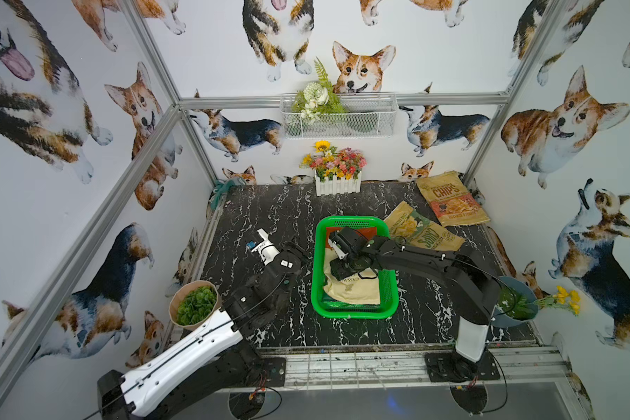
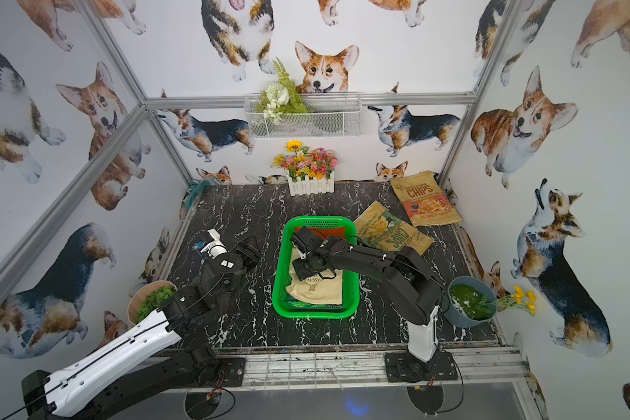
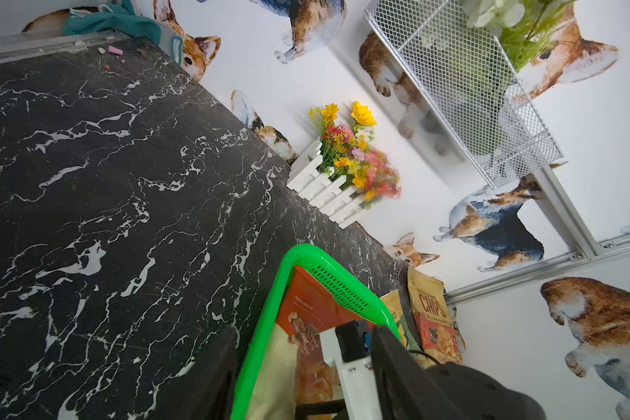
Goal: Put the potato chips into the basket
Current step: Place the potato chip in the basket.
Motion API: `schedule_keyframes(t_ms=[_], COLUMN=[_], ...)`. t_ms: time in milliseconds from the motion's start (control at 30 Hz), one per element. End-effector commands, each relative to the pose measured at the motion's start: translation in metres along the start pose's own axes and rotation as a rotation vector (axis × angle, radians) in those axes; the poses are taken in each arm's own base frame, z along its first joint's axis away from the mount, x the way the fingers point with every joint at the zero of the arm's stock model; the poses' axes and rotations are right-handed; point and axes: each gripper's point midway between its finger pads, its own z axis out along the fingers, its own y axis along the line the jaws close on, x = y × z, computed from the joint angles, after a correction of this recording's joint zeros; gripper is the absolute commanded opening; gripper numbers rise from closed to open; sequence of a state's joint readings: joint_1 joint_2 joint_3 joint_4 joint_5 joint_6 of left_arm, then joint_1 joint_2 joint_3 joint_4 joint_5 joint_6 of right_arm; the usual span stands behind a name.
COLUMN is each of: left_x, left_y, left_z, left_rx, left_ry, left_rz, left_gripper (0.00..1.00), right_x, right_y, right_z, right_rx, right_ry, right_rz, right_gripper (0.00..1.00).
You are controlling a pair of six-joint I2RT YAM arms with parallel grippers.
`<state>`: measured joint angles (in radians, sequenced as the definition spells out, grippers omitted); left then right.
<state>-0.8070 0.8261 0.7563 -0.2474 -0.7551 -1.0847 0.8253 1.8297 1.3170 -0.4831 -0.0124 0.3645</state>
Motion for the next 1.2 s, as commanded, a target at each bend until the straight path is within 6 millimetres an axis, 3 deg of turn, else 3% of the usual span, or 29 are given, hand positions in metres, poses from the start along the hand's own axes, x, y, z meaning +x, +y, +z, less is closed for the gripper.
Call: schedule_keyframes(t_ms=[0, 100, 233, 400, 533, 733, 833, 933, 1033, 1167], left_x=[-0.005, -0.007, 0.006, 0.013, 0.014, 0.018, 0.018, 0.034, 0.06, 0.096], left_y=[0.005, 0.008, 0.021, 0.019, 0.017, 0.012, -0.01, -0.028, -0.044, -0.06], left_z=[-0.002, -0.004, 0.0, 0.003, 0.004, 0.008, 0.013, 0.023, 0.034, 0.048], left_rx=[-0.009, -0.009, -0.032, -0.03, -0.026, -0.027, 0.006, 0.027, 0.05, 0.087], left_ry=[-0.022, -0.032, -0.011, 0.013, 0.02, 0.037, 0.064, 0.142, 0.25, 0.384], left_rz=[-0.005, -0.02, -0.009, -0.005, 0.001, 0.063, 0.115, 0.226, 0.34, 0.421], left_gripper=[0.62, 0.62, 0.62, 0.62, 0.62, 0.62, 0.62, 0.62, 0.62, 0.63], right_x=[0.005, 0.026, 0.056, 0.065, 0.048, -0.006, -0.028, -0.048, -0.068, -0.089], right_y=[-0.004, -0.003, -0.013, -0.017, -0.017, 0.003, 0.001, -0.021, -0.057, -0.129], right_z=[-0.013, -0.001, 0.022, 0.031, 0.018, -0.029, -0.049, -0.067, -0.088, -0.107], right_rx=[0.041, 0.056, 0.126, 0.179, 0.204, 0.139, 0.069, 0.007, -0.016, 0.055], right_ry=[-0.027, 0.022, 0.132, 0.167, 0.125, -0.056, -0.122, -0.184, -0.26, -0.328], right_rz=[-0.033, -0.073, -0.098, -0.137, -0.146, -0.097, -0.01, 0.114, 0.222, 0.339], right_gripper=[0.57, 0.59, 0.61, 0.62, 0.66, 0.7, 0.7, 0.7, 0.7, 0.7])
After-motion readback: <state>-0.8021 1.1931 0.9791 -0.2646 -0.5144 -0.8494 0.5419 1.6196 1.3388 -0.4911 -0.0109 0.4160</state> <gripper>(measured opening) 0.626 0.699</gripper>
